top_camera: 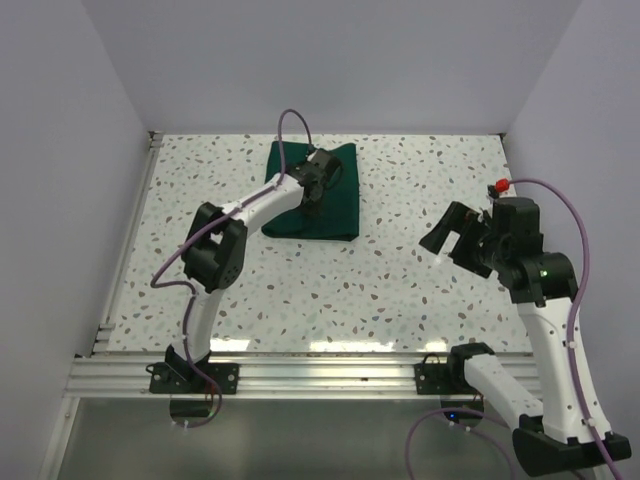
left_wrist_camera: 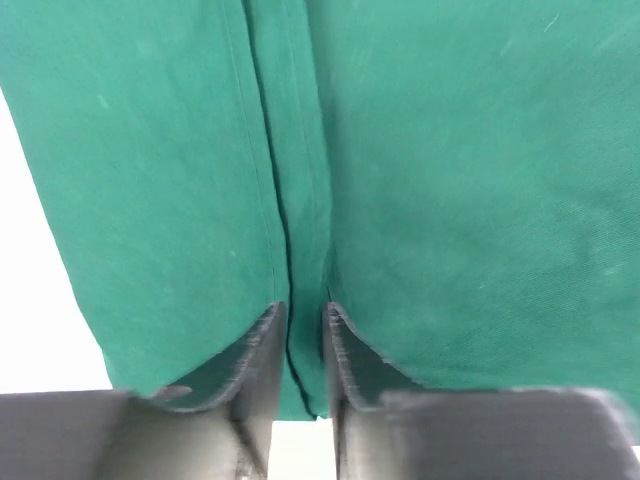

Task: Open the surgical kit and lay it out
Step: Open the surgical kit at the center of the board.

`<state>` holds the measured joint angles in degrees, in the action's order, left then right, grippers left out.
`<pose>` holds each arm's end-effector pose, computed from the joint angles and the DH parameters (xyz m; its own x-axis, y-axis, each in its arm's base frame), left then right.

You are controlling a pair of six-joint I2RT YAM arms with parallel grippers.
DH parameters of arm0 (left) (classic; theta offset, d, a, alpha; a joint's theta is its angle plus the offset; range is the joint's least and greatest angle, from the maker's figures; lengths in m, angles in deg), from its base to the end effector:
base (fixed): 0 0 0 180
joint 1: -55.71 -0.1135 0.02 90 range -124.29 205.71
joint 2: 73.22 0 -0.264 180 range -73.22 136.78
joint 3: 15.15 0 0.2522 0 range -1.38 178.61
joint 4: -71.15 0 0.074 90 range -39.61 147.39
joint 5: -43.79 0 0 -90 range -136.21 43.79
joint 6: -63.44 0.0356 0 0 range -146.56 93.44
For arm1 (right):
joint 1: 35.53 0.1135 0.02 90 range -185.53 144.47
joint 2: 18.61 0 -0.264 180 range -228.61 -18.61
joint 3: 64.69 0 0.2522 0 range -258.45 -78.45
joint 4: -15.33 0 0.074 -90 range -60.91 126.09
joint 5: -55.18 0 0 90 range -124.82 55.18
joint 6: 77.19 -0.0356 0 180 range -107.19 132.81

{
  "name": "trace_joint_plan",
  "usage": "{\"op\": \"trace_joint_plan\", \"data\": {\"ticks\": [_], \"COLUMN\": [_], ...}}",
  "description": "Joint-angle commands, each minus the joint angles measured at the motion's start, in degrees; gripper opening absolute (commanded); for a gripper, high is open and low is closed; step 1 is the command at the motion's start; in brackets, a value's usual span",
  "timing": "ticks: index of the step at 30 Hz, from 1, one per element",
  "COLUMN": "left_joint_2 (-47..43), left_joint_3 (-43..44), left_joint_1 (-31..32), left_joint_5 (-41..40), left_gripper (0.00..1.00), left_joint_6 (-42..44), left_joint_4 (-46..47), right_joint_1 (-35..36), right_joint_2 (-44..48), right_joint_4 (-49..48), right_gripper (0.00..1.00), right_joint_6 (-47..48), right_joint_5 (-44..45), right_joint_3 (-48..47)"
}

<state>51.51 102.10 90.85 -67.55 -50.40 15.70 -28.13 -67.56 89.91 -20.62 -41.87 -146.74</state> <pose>0.3912 -0.2595 0.2022 -0.8280 0.1224 -0.5472 0.0722 0.9910 0.1125 0.1381 0.0223 0.3779 -0.6688 0.4645 -0.5805 0.1791 0.8585 0.4806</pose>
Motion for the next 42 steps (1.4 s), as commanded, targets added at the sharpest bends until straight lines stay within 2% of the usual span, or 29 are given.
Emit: {"op": "trace_joint_plan", "data": {"ticks": [1, 4, 7, 8, 9, 10, 12, 14, 17, 23, 26, 27, 29, 30, 33, 42], "left_joint_2": [-0.1, -0.1, 0.1, 0.1, 0.0, -0.2, -1.1, -1.8, -2.7, -1.6, -1.2, -1.2, -1.1, -1.1, -0.5, -5.3], "left_joint_3": [4.7, 6.1, 6.2, 5.7, 5.4, 5.0, 3.0, 0.7, -2.0, -4.3, -4.6, -4.6, -4.2, -3.7, -1.6, 5.9], "left_joint_1": [-0.4, -0.9, -1.6, -1.6, -1.7, -1.7, -1.7, -1.6, -1.6, -1.0, -0.9, -0.9, -0.9, -0.9, -0.9, -3.0], "left_joint_5": [-2.6, -2.5, -1.9, -1.7, -1.5, -0.9, -0.5, 0.2, 1.2, 1.0, -0.1, -0.4, -0.9, -1.0, -1.7, -1.2], "left_gripper": [0.23, 0.19, 0.23, 0.29, 0.54, 0.67, 0.85, 0.89, 0.9, 0.82, 0.67, 0.53, 0.4, 0.23, 0.0, 0.0], "left_joint_6": [1.6, 2.1, 2.5, 2.6, 2.6, 2.8, 2.7, 2.8, 2.8, 1.9, 0.6, 0.5, 0.4, 0.5, 0.6, -0.1], "left_joint_4": [-1.5, -2.1, -2.5, -2.5, -2.4, -2.3, -1.3, -0.5, 0.9, 1.1, 0.6, 0.4, 0.4, 0.2, -0.8, -3.7], "right_joint_1": [-0.2, -0.1, -0.1, -0.1, -0.2, -0.1, -0.1, -0.1, -0.1, -0.1, -0.1, -0.1, -0.1, -0.1, -0.1, -0.1], "right_joint_2": [-1.1, -1.8, -2.8, -3.0, -3.1, -3.4, -3.5, -3.3, -2.7, -2.2, -2.0, -2.0, -2.1, -2.1, -2.6, -9.3], "right_joint_4": [-2.6, -3.2, -4.0, -4.4, -4.8, -5.1, -5.7, -6.1, -6.2, -5.6, -5.4, -5.4, -5.3, -5.4, -5.5, -8.7], "right_gripper": [0.99, 0.99, 0.99, 0.99, 0.99, 0.99, 0.99, 0.99, 0.99, 0.99, 0.99, 0.99, 0.99, 0.99, 0.99, 0.99], "right_joint_6": [-0.6, -0.8, -0.9, -1.0, -1.3, -1.5, -2.0, -2.3, -2.4, -2.3, -2.2, -2.1, -2.0, -1.9, -1.6, -1.3], "right_joint_5": [-0.9, -0.9, -0.8, -0.9, -1.1, -1.2, -1.3, -1.6, -1.2, -0.8, -0.7, -0.7, -0.6, -0.4, -0.6, -1.6], "right_joint_3": [0.4, 0.1, 0.0, 0.1, 0.2, 0.4, 0.8, 1.4, 2.0, 2.9, 2.8, 2.8, 2.8, 2.9, 2.9, -0.1]}}
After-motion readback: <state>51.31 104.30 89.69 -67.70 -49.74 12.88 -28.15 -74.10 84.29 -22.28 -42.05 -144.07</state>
